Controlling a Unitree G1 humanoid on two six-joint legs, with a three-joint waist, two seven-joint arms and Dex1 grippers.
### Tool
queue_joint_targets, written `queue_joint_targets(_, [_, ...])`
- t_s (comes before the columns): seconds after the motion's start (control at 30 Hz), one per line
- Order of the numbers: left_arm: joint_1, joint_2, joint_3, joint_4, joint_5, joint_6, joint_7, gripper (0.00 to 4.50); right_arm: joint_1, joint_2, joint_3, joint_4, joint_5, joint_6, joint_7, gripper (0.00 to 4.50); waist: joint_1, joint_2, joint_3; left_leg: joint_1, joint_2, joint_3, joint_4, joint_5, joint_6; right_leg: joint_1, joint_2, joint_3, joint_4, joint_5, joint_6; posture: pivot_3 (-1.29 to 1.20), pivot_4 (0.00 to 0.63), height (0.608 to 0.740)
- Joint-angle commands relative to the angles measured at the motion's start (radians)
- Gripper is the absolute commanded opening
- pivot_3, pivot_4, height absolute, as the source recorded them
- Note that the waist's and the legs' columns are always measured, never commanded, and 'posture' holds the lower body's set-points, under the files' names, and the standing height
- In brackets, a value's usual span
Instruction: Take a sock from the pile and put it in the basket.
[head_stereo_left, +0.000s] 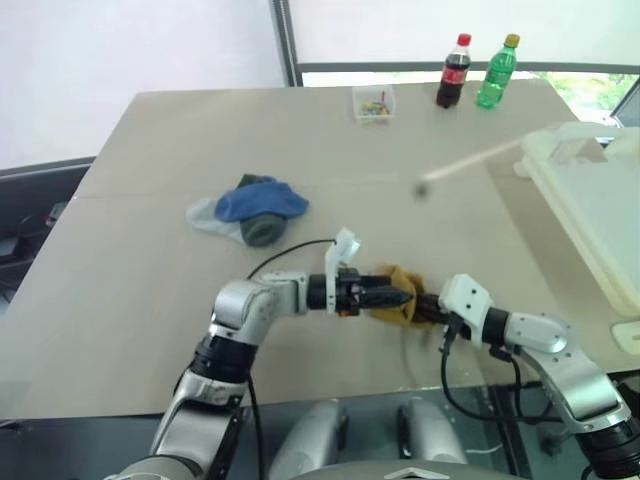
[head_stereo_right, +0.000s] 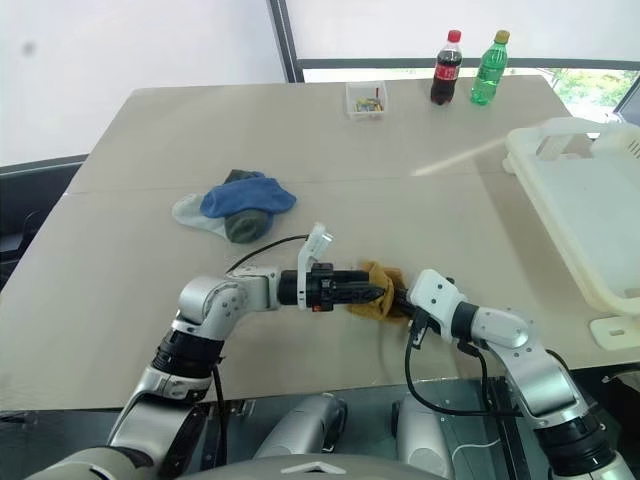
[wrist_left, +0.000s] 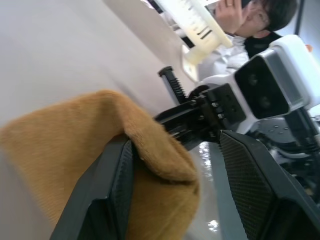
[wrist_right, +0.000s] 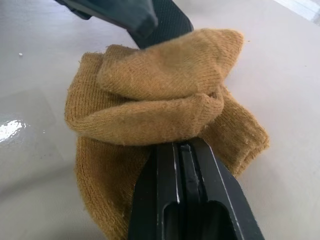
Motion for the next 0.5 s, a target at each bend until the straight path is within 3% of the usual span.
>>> queue_joint_targets(0.03, [-0.021, -0.011, -0.034, -0.018, -0.014, 0.007, -0.023, 2.75, 0.008, 0.002, 0.003, -0.029, 0.002, 0.008, -0.005, 0.13, 0.0, 0.0, 0.0, 0.0, 0.0, 0.0, 0.0, 0.0, 0.0, 0.0, 0.0, 0.0, 0.0, 0.0, 0.0, 0.0, 0.15, 0.74])
queue_joint_targets(0.23, [-0.057, -0.097, -0.017, 0.054, -0.025, 0.03, 0.028, 2.75, 0.003, 0.014, -0.013, -0.051, -0.002, 0.022, -0.04, 0.13, 0.001, 0.0, 0.0, 0.0, 0.0, 0.0, 0.0, 0.0, 0.0, 0.0, 0.0, 0.0, 0.0, 0.0, 0.0, 0.0, 0.15, 0.74])
queue_joint_targets(0.5, [-0.079, -0.145, -0.04, 0.15, -0.011, 0.078, 0.044, 2.75, 0.084, -0.064, -0.097, -0.24, 0.01, 0.088, -0.051, 0.13, 0.001, 0.0, 0.0, 0.0, 0.0, 0.0, 0.001, 0.0, 0.0, 0.0, 0.0, 0.0, 0.0, 0.0, 0.0, 0.0, 0.15, 0.74])
